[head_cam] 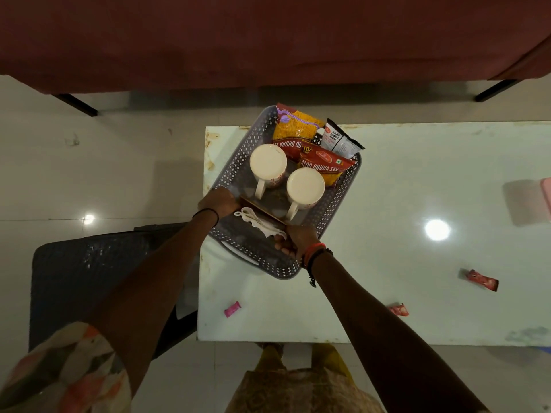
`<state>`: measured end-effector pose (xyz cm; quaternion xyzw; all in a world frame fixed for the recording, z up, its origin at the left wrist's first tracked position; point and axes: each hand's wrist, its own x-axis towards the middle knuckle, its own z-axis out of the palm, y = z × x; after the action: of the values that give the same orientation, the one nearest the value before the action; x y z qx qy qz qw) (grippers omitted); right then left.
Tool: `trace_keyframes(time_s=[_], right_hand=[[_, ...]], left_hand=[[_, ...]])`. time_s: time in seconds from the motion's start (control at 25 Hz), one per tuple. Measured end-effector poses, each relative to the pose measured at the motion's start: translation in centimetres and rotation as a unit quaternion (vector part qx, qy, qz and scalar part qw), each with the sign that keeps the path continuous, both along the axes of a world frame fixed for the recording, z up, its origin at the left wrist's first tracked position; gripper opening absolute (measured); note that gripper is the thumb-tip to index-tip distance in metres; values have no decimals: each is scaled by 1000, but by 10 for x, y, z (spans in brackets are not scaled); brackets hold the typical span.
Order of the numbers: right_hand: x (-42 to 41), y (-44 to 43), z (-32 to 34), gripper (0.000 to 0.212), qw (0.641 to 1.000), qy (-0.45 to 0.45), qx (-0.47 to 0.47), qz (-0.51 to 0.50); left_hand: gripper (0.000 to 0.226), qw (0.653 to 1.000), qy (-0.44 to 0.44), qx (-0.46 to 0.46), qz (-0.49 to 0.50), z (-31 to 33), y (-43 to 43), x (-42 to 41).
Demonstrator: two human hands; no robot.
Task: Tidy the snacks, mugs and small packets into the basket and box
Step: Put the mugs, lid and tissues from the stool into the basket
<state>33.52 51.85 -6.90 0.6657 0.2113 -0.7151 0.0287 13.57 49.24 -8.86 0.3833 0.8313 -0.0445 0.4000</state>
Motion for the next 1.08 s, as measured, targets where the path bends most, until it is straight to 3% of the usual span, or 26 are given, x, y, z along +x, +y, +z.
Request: trace_keyframes(time_s=[0.2,0.32,0.44,0.56,0.64,0.68,0.76,0.8,0.88,0.92,0.96,1.0,1.08], right_hand=[[3,0,4,36,999,33,-22,37],[15,4,21,26,995,62,-40,68],[35,21,42,16,986,78,26,148],[47,57,65,14,960,40,143,238],[42,93,75,10,927,-16,215,307],[36,114,78,9,909,-50,245,333],[18,153,78,11,862,-126,312,380],[8,169,76,13,830,-157,370,386],[-10,191,72,19,772,-167,513,337],[-17,197,71,22,751,-156,562,310],[-23,203,69,23,735,-146,590,301],[-28,210,66,24,725,-143,598,310],[-35,223,57,25,727,-152,563,363]], left_hand=[[34,1000,20,4,8,-6,-4,0],[35,997,27,19,69,3,-11,2],[24,974,36,134,177,21,-27,11],[21,899,52,321,292,39,-47,39],[23,818,39,383,427,47,-55,61],[28,763,17,378,524,48,-58,70],[47,647,-45,259,716,51,-65,82],[56,587,-100,194,780,51,-68,90],[57,481,-199,180,835,51,-73,105],[48,461,-223,201,835,52,-74,113],[32,473,-243,217,819,51,-76,119],[17,494,-258,221,800,51,-76,122],[21,546,-260,196,772,50,-71,120]])
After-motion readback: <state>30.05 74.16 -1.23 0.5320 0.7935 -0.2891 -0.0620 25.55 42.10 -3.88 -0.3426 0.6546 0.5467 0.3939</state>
